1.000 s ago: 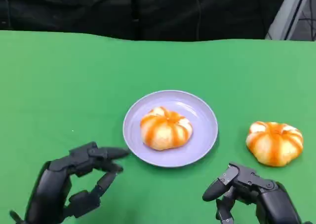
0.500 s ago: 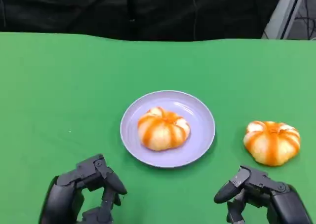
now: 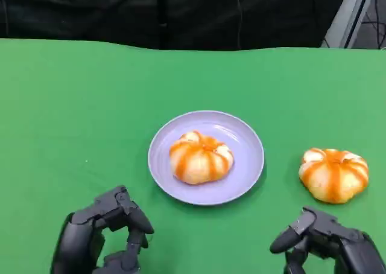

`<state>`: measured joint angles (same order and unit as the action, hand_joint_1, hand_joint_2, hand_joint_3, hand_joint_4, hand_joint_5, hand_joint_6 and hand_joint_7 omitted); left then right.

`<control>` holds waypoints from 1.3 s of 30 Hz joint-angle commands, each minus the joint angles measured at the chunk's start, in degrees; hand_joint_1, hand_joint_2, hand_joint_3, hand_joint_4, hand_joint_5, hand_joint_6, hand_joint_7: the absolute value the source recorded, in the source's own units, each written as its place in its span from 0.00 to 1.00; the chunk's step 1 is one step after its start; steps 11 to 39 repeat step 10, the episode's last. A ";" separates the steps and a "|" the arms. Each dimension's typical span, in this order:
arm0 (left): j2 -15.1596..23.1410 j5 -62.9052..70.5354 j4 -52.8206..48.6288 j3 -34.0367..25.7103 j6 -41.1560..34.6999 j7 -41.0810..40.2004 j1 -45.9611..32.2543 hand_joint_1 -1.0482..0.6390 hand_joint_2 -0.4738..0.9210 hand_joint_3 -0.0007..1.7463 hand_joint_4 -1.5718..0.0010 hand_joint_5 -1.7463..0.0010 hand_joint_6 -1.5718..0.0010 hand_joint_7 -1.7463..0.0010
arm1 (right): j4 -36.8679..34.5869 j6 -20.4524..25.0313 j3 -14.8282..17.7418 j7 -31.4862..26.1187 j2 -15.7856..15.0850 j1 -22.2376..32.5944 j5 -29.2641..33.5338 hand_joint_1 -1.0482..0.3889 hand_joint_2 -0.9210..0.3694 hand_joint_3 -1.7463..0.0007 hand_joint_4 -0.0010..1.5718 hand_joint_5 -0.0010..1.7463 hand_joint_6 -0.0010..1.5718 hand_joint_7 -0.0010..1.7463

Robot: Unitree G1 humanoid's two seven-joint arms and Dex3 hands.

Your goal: Grasp the bread from the table and place it into the plate.

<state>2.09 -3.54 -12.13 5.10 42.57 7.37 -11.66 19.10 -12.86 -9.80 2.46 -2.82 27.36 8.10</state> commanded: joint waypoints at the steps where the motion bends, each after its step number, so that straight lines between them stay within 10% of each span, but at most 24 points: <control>1: 0.60 0.60 -0.16 -0.62 1.55 0.76 0.15 0.57 0.71 0.70 0.49 0.02 0.51 0.13 | 1.18 -0.78 -0.43 -0.64 0.21 1.27 0.12 0.74 0.33 0.33 0.42 0.90 0.46 0.73; 39: 0.43 -2.35 1.23 -0.59 -0.06 2.96 -0.02 0.57 0.72 0.69 0.49 0.02 0.51 0.13 | 1.95 -1.20 -1.20 -1.51 0.35 2.32 1.42 0.74 0.34 0.35 0.43 0.89 0.47 0.73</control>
